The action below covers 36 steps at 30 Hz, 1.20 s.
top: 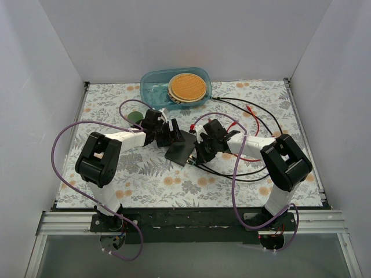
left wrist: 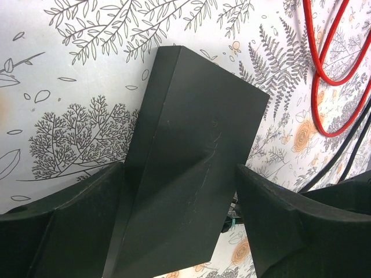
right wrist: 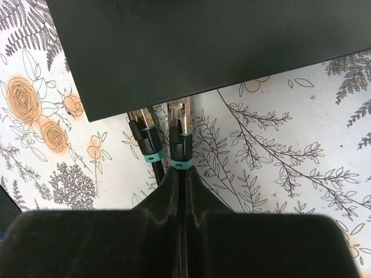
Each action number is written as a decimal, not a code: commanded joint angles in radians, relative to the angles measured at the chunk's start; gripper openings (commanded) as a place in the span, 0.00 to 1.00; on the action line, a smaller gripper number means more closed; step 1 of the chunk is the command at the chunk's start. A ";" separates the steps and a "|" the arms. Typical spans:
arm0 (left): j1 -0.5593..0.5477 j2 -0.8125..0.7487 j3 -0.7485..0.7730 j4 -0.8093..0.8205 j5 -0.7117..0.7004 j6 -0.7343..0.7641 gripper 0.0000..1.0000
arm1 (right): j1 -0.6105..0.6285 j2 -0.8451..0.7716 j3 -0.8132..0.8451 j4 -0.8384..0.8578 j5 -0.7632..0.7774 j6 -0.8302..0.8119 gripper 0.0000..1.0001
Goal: Insert the plug into the switch port
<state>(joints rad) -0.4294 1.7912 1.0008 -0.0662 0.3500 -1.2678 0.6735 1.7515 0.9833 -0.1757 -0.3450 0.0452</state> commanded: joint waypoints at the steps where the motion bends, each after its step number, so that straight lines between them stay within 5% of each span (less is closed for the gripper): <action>1: -0.015 -0.059 -0.011 0.022 0.133 0.018 0.75 | 0.003 0.000 -0.002 0.134 -0.055 -0.027 0.01; 21: -0.042 -0.055 -0.008 0.008 0.234 0.010 0.74 | 0.003 0.013 0.032 0.166 -0.015 -0.065 0.01; 36: -0.068 -0.021 -0.028 -0.026 0.322 -0.041 0.67 | 0.001 -0.026 -0.048 0.378 0.024 -0.028 0.01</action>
<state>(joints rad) -0.4255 1.7916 0.9901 -0.0429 0.4076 -1.2316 0.6735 1.7390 0.9321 -0.0750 -0.3767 0.0017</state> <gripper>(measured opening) 0.708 0.053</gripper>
